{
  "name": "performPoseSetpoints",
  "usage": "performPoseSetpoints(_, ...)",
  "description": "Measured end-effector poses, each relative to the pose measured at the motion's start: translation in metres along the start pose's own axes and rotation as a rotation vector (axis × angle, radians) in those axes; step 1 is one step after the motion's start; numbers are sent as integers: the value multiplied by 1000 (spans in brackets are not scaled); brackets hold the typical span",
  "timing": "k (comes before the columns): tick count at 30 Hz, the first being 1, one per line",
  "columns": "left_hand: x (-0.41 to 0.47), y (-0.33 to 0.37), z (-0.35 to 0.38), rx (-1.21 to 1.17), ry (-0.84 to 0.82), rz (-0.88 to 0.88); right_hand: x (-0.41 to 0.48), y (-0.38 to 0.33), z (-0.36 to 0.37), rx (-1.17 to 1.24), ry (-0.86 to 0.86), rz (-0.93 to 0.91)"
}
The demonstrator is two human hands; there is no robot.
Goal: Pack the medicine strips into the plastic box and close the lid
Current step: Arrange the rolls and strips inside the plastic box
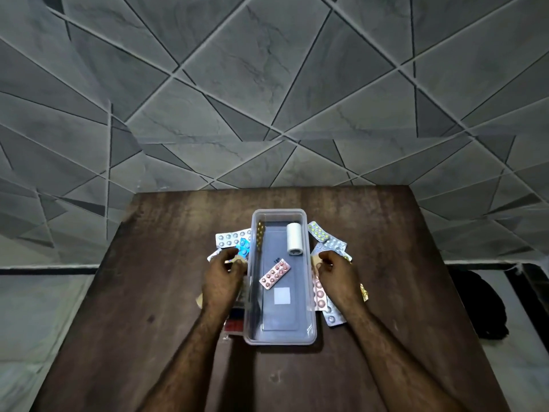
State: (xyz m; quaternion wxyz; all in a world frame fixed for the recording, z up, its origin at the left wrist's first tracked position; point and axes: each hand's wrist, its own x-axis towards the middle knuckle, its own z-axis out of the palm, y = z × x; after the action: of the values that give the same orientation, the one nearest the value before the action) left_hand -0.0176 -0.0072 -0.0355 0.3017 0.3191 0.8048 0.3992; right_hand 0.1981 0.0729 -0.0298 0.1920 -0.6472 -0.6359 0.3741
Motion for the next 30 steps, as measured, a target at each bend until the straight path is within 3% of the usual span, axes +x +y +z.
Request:
performPoseSetpoints(4,23,-18,-14,201,10,-67,14,9,8,-133,-32,44)
performPoseSetpoints(10,31,-38,-19,578,-210,-94,16,9,15,-259,-30,75)
performPoseSetpoints(16,29,-33,-20,568,-171,-67,16,7,18,-229,-14,102)
performPoseSetpoints(21,38,-3,-30,320,-98,-108,19,-10,8,-5,117,151)
performPoseSetpoints(25,36,30,-27,27,-202,-115,17,-33,6,100,164,85)
performPoseSetpoints(30,31,65,2,122,-243,-56,17,-62,20,86,98,36)
